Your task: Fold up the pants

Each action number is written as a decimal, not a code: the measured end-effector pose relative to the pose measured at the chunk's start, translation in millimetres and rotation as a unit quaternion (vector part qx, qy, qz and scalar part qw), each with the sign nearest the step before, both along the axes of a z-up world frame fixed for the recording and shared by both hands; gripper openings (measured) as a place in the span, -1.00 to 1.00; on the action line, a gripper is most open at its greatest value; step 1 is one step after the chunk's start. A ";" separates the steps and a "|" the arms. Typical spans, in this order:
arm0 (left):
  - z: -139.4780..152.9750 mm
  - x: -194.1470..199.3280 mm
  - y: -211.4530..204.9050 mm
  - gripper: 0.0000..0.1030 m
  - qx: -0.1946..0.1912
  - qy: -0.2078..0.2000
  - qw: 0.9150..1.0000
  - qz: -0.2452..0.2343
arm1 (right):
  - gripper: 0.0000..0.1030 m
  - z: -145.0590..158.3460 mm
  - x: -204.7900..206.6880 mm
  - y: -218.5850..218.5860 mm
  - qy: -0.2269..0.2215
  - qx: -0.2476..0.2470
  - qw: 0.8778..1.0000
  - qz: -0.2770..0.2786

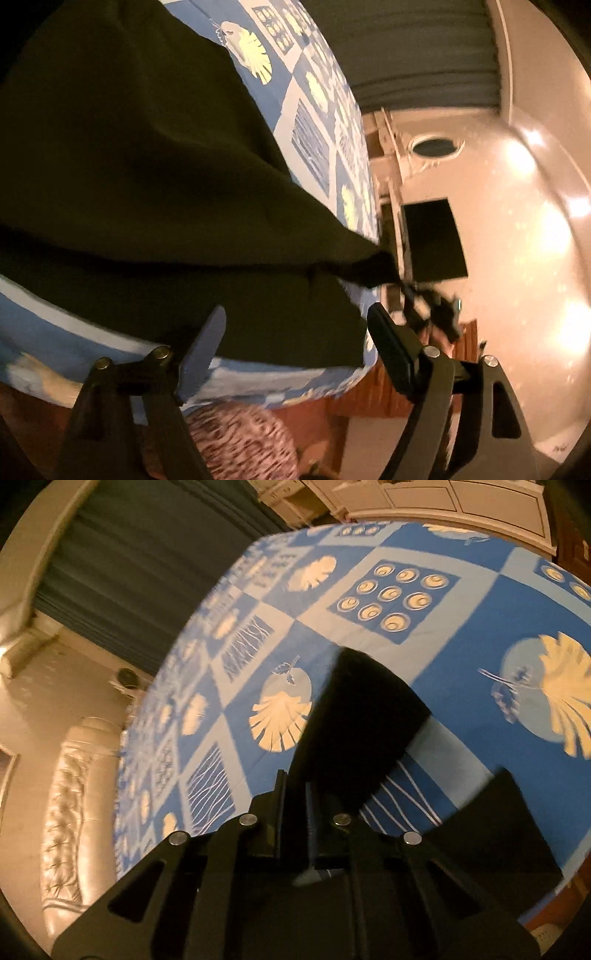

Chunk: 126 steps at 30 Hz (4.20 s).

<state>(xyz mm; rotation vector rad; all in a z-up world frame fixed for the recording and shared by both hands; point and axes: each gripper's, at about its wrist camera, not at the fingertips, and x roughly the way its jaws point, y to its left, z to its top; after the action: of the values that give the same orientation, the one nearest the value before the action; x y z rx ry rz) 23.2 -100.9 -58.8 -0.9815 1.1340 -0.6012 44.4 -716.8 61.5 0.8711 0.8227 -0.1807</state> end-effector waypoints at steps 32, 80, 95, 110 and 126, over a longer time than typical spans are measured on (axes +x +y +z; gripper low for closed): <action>-29.2 0.9 -6.0 0.52 0.025 0.005 0.975 0.223 | -0.79 -38.2 -114.1 -34.4 -0.069 0.120 0.990 -0.030; -52.2 -19.9 35.6 -0.83 0.026 0.034 0.994 0.098 | 0.09 -113.4 -188.5 -73.9 -0.055 0.161 0.972 -0.163; -49.9 -19.7 33.9 -0.83 0.032 0.025 0.995 0.089 | -0.73 -73.2 -137.9 -70.8 -0.059 0.049 0.994 -0.077; -54.4 -15.9 34.0 -0.82 0.021 0.028 0.998 0.061 | -0.03 -105.2 -168.9 -90.1 -0.064 0.096 0.982 -0.150; -63.8 -16.1 40.2 -0.81 -0.020 0.050 0.995 0.087 | 0.04 -165.7 -89.6 137.8 -0.004 0.319 0.941 0.113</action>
<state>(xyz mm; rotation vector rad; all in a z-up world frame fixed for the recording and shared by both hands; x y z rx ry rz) 7.0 -60.7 -122.6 -1.1421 1.1132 -0.4392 -45.2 -579.0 -104.3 1.3703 0.9849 0.3122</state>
